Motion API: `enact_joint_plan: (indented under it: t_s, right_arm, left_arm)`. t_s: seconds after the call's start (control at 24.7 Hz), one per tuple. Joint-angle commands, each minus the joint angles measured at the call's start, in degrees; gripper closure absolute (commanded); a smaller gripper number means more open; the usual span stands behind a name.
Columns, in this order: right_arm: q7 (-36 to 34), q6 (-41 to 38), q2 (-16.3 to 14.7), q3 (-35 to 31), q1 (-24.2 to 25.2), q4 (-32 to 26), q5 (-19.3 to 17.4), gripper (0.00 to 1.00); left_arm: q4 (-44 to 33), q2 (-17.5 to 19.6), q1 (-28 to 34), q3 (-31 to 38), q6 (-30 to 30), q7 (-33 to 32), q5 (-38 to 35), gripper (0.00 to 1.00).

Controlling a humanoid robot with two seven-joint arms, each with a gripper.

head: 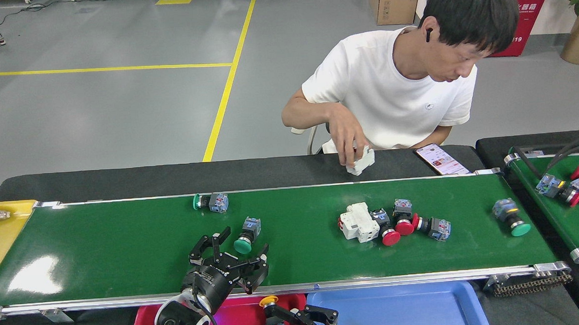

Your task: Pick switch part from conveyor to tray

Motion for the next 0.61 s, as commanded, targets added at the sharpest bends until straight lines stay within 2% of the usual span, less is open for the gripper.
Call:
enact_joint_plan:
  t_s: [0.0, 0.08, 0.2, 0.24, 0.32, 0.44, 0.57]
  right_arm:
    - [-0.1, 5.0, 0.7, -1.0, -1.9, -1.1, -0.3, 0.00]
    - [-0.5, 12.8, 0.8, -2.8, -3.5, -1.6, -0.3, 0.01]
    - [-4.9, 24.1, -1.1, -3.9, -4.2, -3.9, 0.4, 0.01]
    - [-6.4, 26.5, -2.2, -4.5, -4.2, -4.1, 0.4, 0.01]
    - [-10.7, 32.3, -6.0, -5.6, -3.8, -4.3, 0.6, 0.01]
    - [-16.2, 36.0, -10.6, -8.7, -2.1, -4.6, 0.5, 0.00]
    - [-17.8, 35.8, -11.1, -11.4, 3.0, -5.9, 0.5, 0.00]
  left_arm:
    - [2.0, 0.4, -2.4, -0.1, 2.0, 0.7, -0.2, 0.13]
    - [3.8, 0.8, -3.5, 0.0, 2.5, 1.0, -0.1, 0.26]
    - [3.8, 2.2, -3.7, 0.2, 2.4, 2.4, 0.0, 0.82]
    - [3.8, 2.3, -3.7, 0.2, 2.4, 2.5, 0.0, 0.91]
    - [3.6, 2.8, -3.6, 0.5, 2.1, 2.6, 0.6, 0.95]
    - [2.1, 2.9, -3.0, 0.7, 1.9, 3.2, 1.8, 0.96]
    - [-3.9, 4.6, 0.2, 0.8, 1.3, 3.6, 5.0, 0.95]
